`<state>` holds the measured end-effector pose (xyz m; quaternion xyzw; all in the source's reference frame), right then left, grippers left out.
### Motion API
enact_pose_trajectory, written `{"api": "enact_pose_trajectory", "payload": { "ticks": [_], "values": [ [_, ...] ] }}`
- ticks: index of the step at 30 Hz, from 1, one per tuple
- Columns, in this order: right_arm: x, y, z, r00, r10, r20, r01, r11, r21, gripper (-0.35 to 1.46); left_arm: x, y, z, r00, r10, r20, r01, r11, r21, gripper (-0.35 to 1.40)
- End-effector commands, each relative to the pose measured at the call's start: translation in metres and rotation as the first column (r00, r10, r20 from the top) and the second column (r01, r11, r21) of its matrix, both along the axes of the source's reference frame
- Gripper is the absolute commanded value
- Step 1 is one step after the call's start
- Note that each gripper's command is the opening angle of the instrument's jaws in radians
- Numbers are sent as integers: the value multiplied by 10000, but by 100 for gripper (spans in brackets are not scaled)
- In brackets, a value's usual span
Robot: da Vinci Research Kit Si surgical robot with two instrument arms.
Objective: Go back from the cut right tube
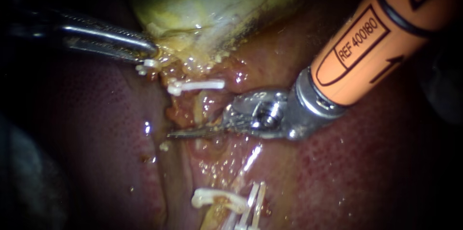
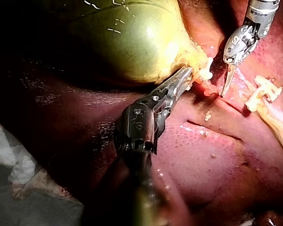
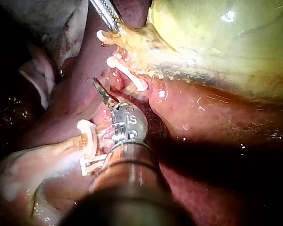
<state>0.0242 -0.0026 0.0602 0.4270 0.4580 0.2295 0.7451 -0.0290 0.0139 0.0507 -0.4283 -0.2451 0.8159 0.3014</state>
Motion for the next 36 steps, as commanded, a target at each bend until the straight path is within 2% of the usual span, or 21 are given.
{"api": "enact_pose_trajectory", "payload": {
  "ticks": [1,3,4,5,6,8,12,17,21,22,24,26,27,29,30,31,33,35,36],
  "values": [
    [0,0,0,10000,-4,-2,4,10000,-7,-35,0,0,0,10000,-1,-3,1,10000,2,-35],
    [0,-3,1,9998,80,-155,-80,10000,9,-35,0,0,0,10000,-1,-3,1,10000,3,-35],
    [1,-5,2,9996,143,-251,-143,9999,18,7,0,0,0,10000,0,-2,0,10000,3,-35],
    [2,-6,4,9986,273,-443,-272,9996,44,62,0,0,0,10000,0,-2,0,10000,3,-35],
    [3,-7,6,9978,380,-549,-378,9993,48,89,1,0,0,10000,0,-2,0,10000,4,-35],
    [5,-9,10,9958,628,-673,-619,9980,158,109,1,0,0,10000,0,-2,0,10000,4,-35],
    [7,-6,10,9944,802,-690,-789,9966,217,118,1,0,-1,10000,1,0,-1,10000,6,-35],
    [5,-6,9,9944,788,-699,-775,9968,218,121,1,1,-1,10000,3,1,-3,10000,7,-35],
    [0,-12,5,9943,766,-747,-753,9969,207,123,1,1,-1,10000,4,2,-4,10000,8,-35],
    [-4,-15,2,9952,786,-589,-776,9968,190,123,1,1,-1,10000,5,2,-5,10000,8,-35],
    [-11,-20,-3,9953,911,-333,-928,9944,-507,126,1,1,-1,10000,-15,-14,15,10000,-7,-35],
    [-21,-26,-9,9917,1238,347,-1182,9841,-1325,126,1,1,0,10000,-14,-13,14,10000,-7,-35],
    [-25,-27,-10,9904,1249,592,-1123,9768,-1823,130,1,1,0,10000,-13,-13,13,10000,-7,-35],
    [-33,-28,-12,9861,1068,1270,-616,9463,-3175,136,2,2,0,10000,-13,-13,13,10000,-7,-35],
    [-36,-28,-13,9810,993,1667,-319,9301,-3660,140,2,2,0,10000,-13,-13,13,10000,-7,-35],
    [-42,-27,-13,9700,957,2236,108,9015,-4326,143,2,2,0,10000,-12,-12,12,10000,-7,-35],
    [-51,-23,-15,9529,861,2907,725,8663,-4942,145,2,2,0,10000,-12,-12,12,10000,-7,-35],
    [-65,-16,-19,9393,694,3360,1271,8391,-5289,145,2,2,0,10000,-11,-12,11,10000,-7,-35],
    [-71,-13,-22,9360,681,3453,1397,8286,-5421,145,2,2,0,10000,-11,-11,11,10000,-7,-35]
  ]
}}
